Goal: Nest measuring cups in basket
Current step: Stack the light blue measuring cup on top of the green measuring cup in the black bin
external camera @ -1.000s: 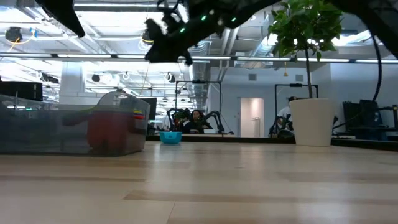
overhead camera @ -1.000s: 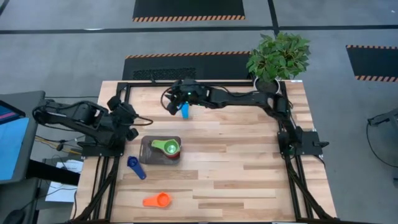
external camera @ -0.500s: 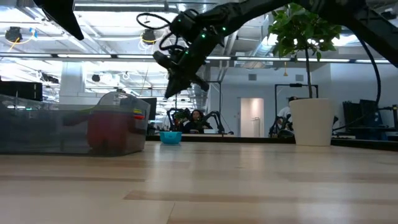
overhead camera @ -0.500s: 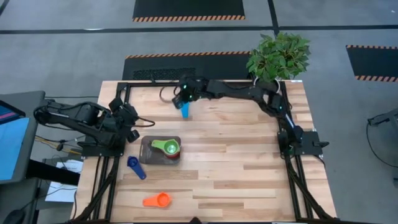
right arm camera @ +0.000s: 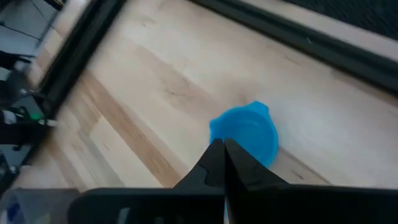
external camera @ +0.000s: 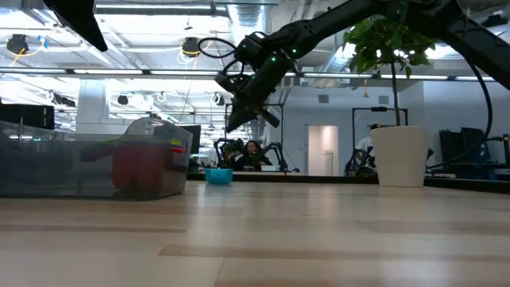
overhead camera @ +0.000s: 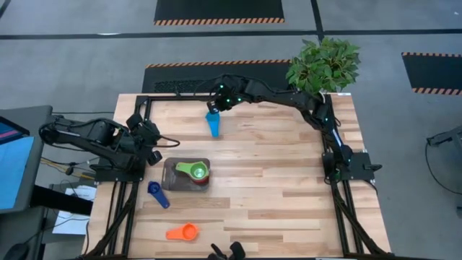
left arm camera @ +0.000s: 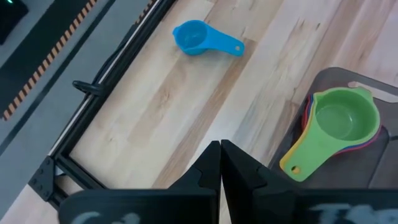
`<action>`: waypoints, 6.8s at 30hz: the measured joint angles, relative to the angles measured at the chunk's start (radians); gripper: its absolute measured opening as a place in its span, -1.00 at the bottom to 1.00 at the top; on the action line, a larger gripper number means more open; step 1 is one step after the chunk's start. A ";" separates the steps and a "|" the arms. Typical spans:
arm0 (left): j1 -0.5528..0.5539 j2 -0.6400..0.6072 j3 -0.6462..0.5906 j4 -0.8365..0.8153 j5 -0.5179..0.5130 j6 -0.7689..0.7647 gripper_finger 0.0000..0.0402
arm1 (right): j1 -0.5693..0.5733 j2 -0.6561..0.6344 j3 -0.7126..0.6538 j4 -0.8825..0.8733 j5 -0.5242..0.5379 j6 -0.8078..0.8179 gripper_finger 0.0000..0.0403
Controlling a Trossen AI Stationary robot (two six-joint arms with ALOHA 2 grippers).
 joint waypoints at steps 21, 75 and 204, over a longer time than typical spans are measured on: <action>0.000 0.002 0.001 0.013 0.003 -0.023 -1.00 | 0.034 0.096 0.036 0.023 -0.034 0.107 -0.98; 0.066 0.019 0.001 0.287 0.045 0.125 -1.00 | 0.741 -0.494 0.326 -0.298 0.408 -0.408 -0.93; 0.633 1.334 0.840 0.361 0.472 0.509 -1.00 | 1.302 -0.514 0.307 -0.969 1.220 0.494 -0.97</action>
